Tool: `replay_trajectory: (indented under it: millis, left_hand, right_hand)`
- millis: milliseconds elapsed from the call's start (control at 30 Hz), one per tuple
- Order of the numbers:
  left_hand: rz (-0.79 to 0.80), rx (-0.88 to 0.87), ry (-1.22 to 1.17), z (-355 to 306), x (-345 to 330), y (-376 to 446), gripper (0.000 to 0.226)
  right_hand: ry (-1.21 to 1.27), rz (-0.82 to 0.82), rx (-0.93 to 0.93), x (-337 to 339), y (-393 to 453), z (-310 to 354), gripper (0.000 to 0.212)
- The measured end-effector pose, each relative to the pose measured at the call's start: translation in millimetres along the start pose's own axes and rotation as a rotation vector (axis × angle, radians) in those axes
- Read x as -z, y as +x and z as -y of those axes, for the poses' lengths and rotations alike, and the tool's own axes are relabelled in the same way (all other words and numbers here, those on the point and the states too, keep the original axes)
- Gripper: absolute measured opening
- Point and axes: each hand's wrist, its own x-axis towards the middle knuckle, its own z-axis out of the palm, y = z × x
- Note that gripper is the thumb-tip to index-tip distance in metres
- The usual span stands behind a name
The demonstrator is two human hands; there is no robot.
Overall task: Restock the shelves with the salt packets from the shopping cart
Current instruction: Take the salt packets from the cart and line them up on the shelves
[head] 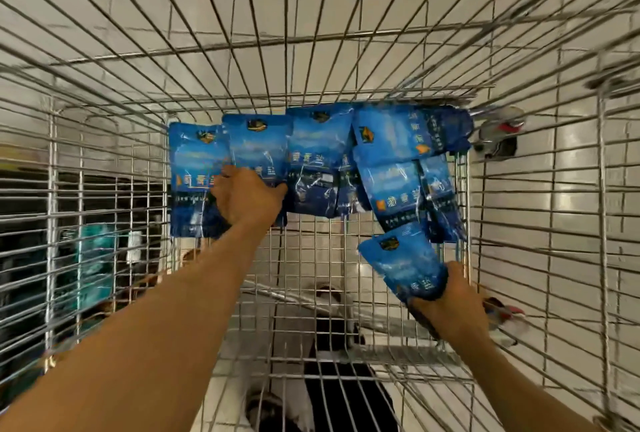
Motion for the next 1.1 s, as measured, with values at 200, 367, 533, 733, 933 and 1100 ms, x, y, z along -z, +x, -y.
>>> replay_trajectory:
  millis: [200, 367, 533, 733, 933, 1100]
  left_hand:
    - [0.000, 0.079, -0.003, 15, -8, 7, 0.114]
    - [0.062, 0.085, -0.181, 33, 7, 1, 0.060]
    - [0.270, 0.154, -0.719, 63, 50, -22, 0.069]
    - [0.411, 0.089, -0.829, 85, 134, -83, 0.030]
    - [0.324, 0.032, -0.917, 102, 229, -149, 0.057]
    - [0.255, -0.079, -1.191, 124, 307, -218, 0.039]
  right_hand:
    - [0.272, 0.135, -0.136, -18, -5, -13, 0.042]
    - [0.385, 0.229, -0.128, -15, -18, 7, 0.056]
    - [0.563, 0.349, -0.096, 7, -46, 59, 0.051]
    - [0.744, 0.366, 0.008, 64, -98, 137, 0.049]
    - [0.782, 0.422, 0.193, 130, -181, 203, 0.056]
    - [0.881, 0.317, 0.321, 162, -254, 235, 0.089]
